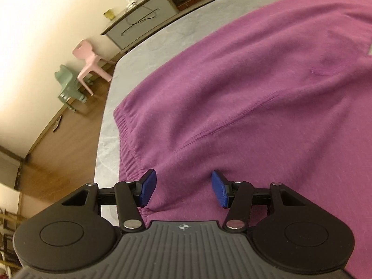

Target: Fold clothes

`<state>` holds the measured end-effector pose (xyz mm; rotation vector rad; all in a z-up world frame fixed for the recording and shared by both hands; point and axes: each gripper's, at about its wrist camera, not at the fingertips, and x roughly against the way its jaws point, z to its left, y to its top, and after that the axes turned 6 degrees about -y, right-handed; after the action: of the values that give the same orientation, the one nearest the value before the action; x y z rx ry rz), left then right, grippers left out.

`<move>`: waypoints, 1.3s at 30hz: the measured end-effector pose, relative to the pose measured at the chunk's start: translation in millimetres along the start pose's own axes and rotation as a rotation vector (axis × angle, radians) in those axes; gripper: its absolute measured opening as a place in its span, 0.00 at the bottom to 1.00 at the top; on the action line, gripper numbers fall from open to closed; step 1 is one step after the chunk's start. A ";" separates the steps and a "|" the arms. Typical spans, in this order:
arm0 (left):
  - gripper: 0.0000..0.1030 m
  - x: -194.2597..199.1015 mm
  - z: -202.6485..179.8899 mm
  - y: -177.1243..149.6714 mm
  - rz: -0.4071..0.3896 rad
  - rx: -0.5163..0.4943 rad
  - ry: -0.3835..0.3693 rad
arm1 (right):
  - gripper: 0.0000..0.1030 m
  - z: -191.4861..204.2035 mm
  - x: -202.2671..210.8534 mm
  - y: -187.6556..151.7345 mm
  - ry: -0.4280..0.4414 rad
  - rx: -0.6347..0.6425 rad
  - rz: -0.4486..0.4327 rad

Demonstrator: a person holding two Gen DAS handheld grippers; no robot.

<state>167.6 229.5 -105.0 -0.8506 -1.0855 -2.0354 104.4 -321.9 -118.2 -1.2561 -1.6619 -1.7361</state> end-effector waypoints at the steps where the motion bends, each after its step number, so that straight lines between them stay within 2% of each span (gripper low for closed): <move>1: 0.55 -1.3 1.6 -0.1 0.000 0.010 0.010 | 0.34 6.8 -11.1 1.4 -0.040 0.024 0.035; 3: 0.55 -3.7 5.2 0.0 0.000 0.030 0.029 | 0.11 7.8 -10.4 3.2 -0.037 0.040 0.030; 4: 0.55 -4.6 8.3 0.6 0.001 0.037 0.037 | 0.06 3.1 -2.1 2.4 -0.041 0.032 -0.007; 6: 0.55 -7.5 13.4 1.3 0.007 0.053 0.056 | 0.05 -6.9 15.4 0.5 -0.049 0.015 -0.087; 9: 0.55 -8.8 17.3 1.1 0.010 0.066 0.066 | 0.05 -37.3 77.1 -5.5 0.062 -0.135 -0.311; 10: 0.55 -8.5 17.2 0.8 0.009 0.062 0.067 | 0.05 -47.1 81.5 -11.3 0.060 -0.175 -0.316; 12: 0.55 -8.4 16.4 1.7 0.010 0.051 0.075 | 0.14 -66.4 87.1 -23.2 0.048 -0.252 -0.315; 14: 0.55 -10.5 13.9 3.9 0.018 0.042 0.107 | 0.43 -71.6 56.9 -22.7 0.011 -0.239 -0.216; 17: 0.55 -13.4 11.0 3.6 0.031 0.025 0.163 | 0.44 -76.0 46.3 -20.8 -0.031 -0.220 -0.252; 19: 0.55 -14.3 9.5 2.0 0.032 0.019 0.185 | 0.46 -84.4 49.1 -21.4 0.012 -0.277 -0.254; 21: 0.55 -15.3 8.0 0.3 0.034 0.014 0.207 | 0.46 -86.8 48.8 -23.8 0.041 -0.303 -0.205; 24: 0.55 -16.2 9.9 -0.6 0.031 0.030 0.221 | 0.47 -78.3 35.3 -27.2 0.012 -0.240 -0.098; 25: 0.55 -16.1 12.8 -0.4 0.028 0.052 0.213 | 0.51 -76.1 31.8 -28.3 -0.012 -0.216 -0.083; 26: 0.55 -15.8 15.9 0.0 0.025 0.073 0.204 | 0.65 -74.9 27.3 -29.6 -0.026 -0.199 -0.083; 27: 0.55 -15.4 17.5 0.2 0.023 0.084 0.198 | 0.71 -73.8 22.6 -30.9 -0.039 -0.182 -0.084; 28: 0.55 -15.4 17.5 -0.2 0.022 0.085 0.199 | 0.73 -72.7 15.9 -30.7 -0.045 -0.160 -0.077; 30: 0.54 -15.5 17.3 -1.0 0.018 0.088 0.201 | 0.68 -70.6 2.2 -30.1 -0.054 -0.116 -0.061; 31: 0.54 -15.6 17.3 -1.3 0.016 0.089 0.202 | 0.54 -69.6 -4.7 -29.8 -0.059 -0.093 -0.053; 32: 0.54 -15.6 17.2 -1.7 0.015 0.090 0.203 | 0.24 -68.0 -7.5 -29.3 -0.024 -0.081 -0.041; 33: 0.55 -15.7 17.1 -2.1 0.013 0.091 0.204 | 0.14 -66.4 -9.9 -28.8 0.015 -0.070 -0.029; 35: 0.55 -15.8 17.0 -2.8 0.010 0.093 0.206 | 0.07 -61.3 0.7 -24.5 0.017 -0.059 -0.060; 39: 0.56 -20.2 21.5 -0.6 0.013 0.121 0.225 | 0.07 -80.4 40.8 -11.7 0.107 -0.226 -0.236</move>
<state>183.5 253.5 -111.6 -0.5507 -1.0612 -1.9775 49.6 -384.2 -81.0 -1.0716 -1.6420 -2.1439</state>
